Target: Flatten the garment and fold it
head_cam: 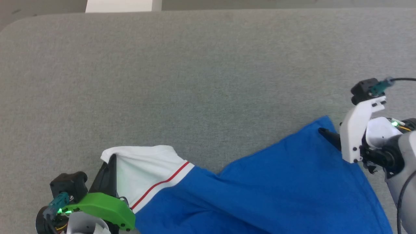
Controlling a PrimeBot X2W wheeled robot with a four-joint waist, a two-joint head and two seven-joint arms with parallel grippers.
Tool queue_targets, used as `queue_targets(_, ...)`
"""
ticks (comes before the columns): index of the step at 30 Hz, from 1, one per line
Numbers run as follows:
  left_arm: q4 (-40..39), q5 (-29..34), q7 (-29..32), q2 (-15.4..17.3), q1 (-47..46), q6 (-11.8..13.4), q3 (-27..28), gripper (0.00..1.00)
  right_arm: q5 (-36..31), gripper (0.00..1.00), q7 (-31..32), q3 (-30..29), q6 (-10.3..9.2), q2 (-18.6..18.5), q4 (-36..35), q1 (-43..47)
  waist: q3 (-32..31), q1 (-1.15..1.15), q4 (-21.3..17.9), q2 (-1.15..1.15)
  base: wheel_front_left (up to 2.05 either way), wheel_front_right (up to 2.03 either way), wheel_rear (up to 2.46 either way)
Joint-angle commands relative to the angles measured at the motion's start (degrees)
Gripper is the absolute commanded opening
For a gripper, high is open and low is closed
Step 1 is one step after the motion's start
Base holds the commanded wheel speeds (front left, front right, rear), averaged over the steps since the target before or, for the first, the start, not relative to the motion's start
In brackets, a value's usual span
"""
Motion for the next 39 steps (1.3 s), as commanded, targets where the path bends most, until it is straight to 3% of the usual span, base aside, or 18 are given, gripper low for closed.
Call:
queue_targets(1,0.31,0.27,-0.57,-0.29,-1.26,-0.27,0.01,0.0,0.3,1.0,0.57,0.86,-0.08,-0.04,1.3,-1.4,1.68,0.0,1.41,0.69,0.0,0.0,0.0)
queue_targets(8,1.7,0.1,-1.22,-1.24,-2.74,-1.23,-0.69,0.0,1.07,1.0,6.85,6.3,-0.08,0.07,9.47,-2.83,3.2,0.0,2.35,0.69,0.0,0.0,0.0)
queue_targets(9,1.89,0.05,-1.3,-1.33,-2.82,-1.33,-0.74,0.0,1.68,0.51,7.69,6.84,-0.08,0.15,10.14,-2.7,3.23,0.0,2.41,0.69,0.0,0.0,0.0)
queue_targets(11,2.34,-0.09,-1.4,-1.44,-2.93,-1.52,-0.82,0.0,2.62,0.0,8.8,7.95,-0.08,0.1,10.99,-2.53,3.18,0.0,2.41,0.69,0.0,0.0,0.0)
queue_targets(19,3.7,-0.46,-1.3,-0.73,-3.2,-2.28,-0.75,0.0,5.2,0.0,6.9,10.91,-0.08,-0.8,10.73,-3.23,0.67,0.0,2.1,0.69,0.0,0.0,0.0)
queue_targets(28,4.33,0.35,0.15,2.7,-9.12,-3.17,1.54,0.0,4.13,0.0,-2.97,9.96,-0.08,-3.41,9.69,-5.81,-7.16,0.0,0.95,0.69,0.0,0.0,0.0)
queue_targets(36,13.76,1.49,4.6,4.97,-25.88,-10.13,0.29,0.0,2.23,0.0,-10.25,6.84,-0.08,-3.37,12.63,-10.8,-13.16,0.0,-1.59,0.69,0.0,0.0,0.0)
queue_targets(39,19.66,2.29,5.78,3.66,-34.17,-12.58,-0.86,0.0,0.67,0.0,-13.19,5.33,-0.08,-3.82,13.67,-13.91,-13.42,0.0,-2.09,0.69,0.0,0.0,0.0)
